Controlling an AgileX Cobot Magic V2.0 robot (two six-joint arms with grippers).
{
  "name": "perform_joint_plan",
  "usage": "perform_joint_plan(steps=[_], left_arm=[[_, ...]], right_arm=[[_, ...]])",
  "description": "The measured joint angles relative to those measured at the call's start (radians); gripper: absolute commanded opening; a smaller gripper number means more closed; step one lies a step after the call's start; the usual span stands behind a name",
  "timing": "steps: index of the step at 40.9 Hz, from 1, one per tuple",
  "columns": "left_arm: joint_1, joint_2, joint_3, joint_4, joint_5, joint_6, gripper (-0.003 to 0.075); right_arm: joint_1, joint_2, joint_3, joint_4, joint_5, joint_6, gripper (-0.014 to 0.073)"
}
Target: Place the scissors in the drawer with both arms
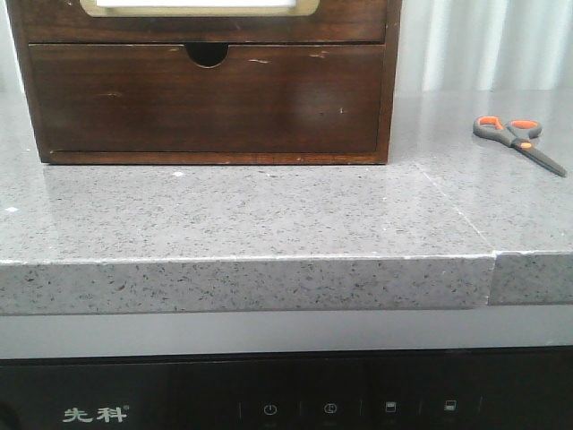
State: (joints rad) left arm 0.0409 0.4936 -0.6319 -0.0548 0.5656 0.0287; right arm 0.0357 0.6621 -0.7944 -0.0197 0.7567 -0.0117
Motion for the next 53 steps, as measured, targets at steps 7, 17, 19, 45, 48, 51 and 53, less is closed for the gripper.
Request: perform_joint_plan(steps=[7,17,19,45,48,51,53], left_arm=[[0.0,0.0,0.023,-0.015,-0.017,0.0,0.0134],[0.0,0.001,0.054,-0.159,-0.159,0.0,0.0596],[0.0,0.001,0.063,-0.212,-0.187,0.0,0.0601],[0.0,0.344,0.056,-1.014,-0.111,0.19,0.0598],[0.0,0.4,0.049,-1.158,-0.08,0.311,0.0598],[0.0,0.455,0.04,-1.32,-0.054,0.447,0.0598],[0.0,0.487,0.032,-1.394,-0.04,0.511,0.0598]], right_arm=[[0.0,0.012,0.0,-0.002,0.002,0.0,0.0353],[0.0,0.012,0.0,-0.002,0.004,0.0,0.0528],[0.0,0.012,0.0,-0.002,0.006,0.0,0.0528],[0.0,0.012,0.0,-0.002,0.008,0.0,0.0528],[0.0,0.012,0.0,0.0,0.01,0.0,0.0528],[0.0,0.012,0.0,0.004,0.012,0.0,0.0528],[0.0,0.012,0.0,0.008,0.014,0.0,0.0528]])
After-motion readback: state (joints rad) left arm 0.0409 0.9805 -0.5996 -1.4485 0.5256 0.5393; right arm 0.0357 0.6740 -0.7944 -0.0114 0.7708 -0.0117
